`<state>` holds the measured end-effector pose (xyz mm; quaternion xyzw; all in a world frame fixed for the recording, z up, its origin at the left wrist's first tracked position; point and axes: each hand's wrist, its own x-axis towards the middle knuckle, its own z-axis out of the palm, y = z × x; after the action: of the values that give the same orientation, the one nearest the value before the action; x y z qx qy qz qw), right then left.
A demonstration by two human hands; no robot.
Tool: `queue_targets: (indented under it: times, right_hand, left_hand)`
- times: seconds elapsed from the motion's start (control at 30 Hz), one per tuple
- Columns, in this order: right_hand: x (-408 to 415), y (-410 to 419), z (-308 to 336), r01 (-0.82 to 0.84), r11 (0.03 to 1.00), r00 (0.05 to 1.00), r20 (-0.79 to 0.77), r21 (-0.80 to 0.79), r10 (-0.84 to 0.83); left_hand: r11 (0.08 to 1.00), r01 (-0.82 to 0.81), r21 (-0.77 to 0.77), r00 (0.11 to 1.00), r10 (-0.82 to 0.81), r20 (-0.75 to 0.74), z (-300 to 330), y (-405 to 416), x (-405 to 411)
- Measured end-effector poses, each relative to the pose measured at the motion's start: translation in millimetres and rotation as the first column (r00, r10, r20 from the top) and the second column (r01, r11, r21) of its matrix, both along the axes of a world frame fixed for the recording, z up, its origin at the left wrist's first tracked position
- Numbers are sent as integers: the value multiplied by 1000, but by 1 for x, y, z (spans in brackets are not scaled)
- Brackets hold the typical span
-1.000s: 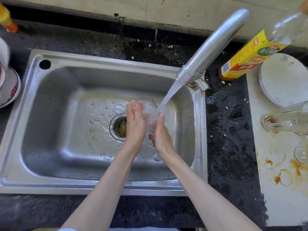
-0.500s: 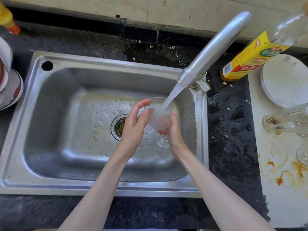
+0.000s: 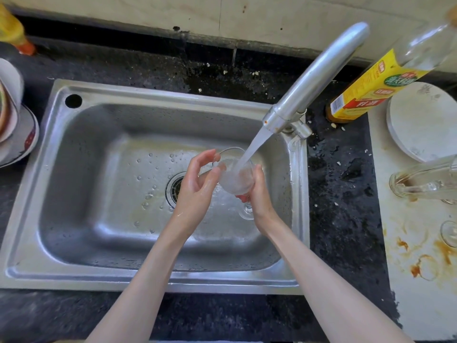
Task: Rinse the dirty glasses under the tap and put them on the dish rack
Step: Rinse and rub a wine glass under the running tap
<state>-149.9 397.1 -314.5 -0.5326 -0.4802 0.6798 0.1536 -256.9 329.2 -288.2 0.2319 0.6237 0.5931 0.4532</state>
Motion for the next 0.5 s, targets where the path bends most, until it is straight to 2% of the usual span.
queue_targets:
  times: [0.1,0.17,0.2,0.27,0.3,0.37,0.43,0.5]
  right_hand:
    - [1,7,6,-36,999,986,163,-4,37]
    - [2,12,11,-173,985,925,345,12,158]
    - [4,14,15,-279,960,858,450,8,246]
    - [8,17,24,-501,865,649,647,-32,400]
    - [9,18,28,-576,816,546,718,-52,432]
    - [11,18,33,-642,766,441,794,-48,419]
    - [12,17,34,-665,747,428,821,4,377]
    - [13,17,31,-666,742,467,817,74,338]
  left_hand:
    - [998,47,-40,994,-51,-96,-5,-4,-7]
    - [992,35,-124,988,-53,-143,-14,-7,-11]
    - [982,26,-186,984,-58,-171,-19,-9,-12]
    - [947,47,-318,972,-117,-203,-27,-10,-12]
    - [925,77,-373,969,-157,-189,-31,-11,-11]
    - [894,152,-422,965,-227,-134,-36,-14,-7]
    - [885,196,-422,961,-260,-99,-37,-17,-3]
    - [908,194,-371,964,-247,-100,-35,-20,-1]
